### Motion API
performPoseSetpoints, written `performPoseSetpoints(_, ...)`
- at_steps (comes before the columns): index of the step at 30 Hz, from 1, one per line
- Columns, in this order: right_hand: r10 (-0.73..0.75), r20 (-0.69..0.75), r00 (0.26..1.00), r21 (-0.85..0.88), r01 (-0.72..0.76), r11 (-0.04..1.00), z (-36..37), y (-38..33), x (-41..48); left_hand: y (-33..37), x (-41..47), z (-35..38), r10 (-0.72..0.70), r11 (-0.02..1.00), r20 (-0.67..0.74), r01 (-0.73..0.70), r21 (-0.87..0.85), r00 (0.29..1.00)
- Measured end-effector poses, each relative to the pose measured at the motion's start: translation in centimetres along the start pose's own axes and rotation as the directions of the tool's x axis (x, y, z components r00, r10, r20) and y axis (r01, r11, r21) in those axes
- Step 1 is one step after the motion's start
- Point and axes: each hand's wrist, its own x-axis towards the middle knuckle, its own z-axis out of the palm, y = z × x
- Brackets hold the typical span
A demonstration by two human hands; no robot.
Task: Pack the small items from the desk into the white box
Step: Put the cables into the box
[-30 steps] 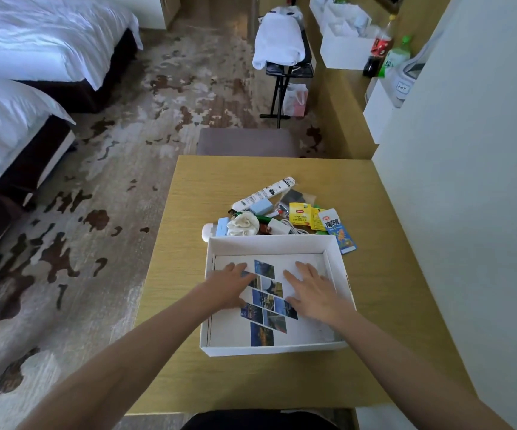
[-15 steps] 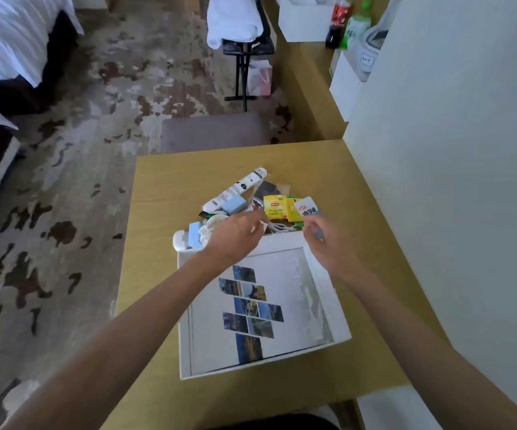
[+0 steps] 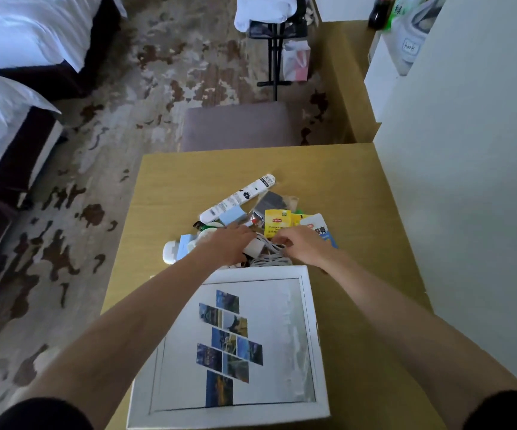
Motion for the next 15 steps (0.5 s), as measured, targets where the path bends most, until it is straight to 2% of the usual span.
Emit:
performPoseSetpoints(3, -0.077, 0.146, 0.986, -0.199, 0.106, 0.974, 0.8, 0.0, 1.7, 0.6, 1.3, 0.3, -0.034, 0.999, -0.025, 0.035, 0.041, 0.999)
performPoseSetpoints(7, -0.087, 0.221, 0.971, -0.399, 0.172, 0.901, 1.6, 0.2, 3.3, 1.1, 2.5, 0.5, -0.141, 0.989, -0.034, 0.143, 0.036, 0.989)
performPoseSetpoints(12, -0.033, 0.317, 0.948, -0.482, 0.191, 0.855, 2.5, 1.0, 4.3, 0.6, 3.0, 0.5, -0.097, 0.994, 0.012, 0.096, 0.053, 0.995)
performPoseSetpoints(15, -0.072, 0.283, 0.956, -0.404, 0.187, 0.896, 2.1, 1.7, 4.3, -0.3, 2.3, 0.1, -0.074, 0.996, -0.001, 0.074, 0.047, 0.997)
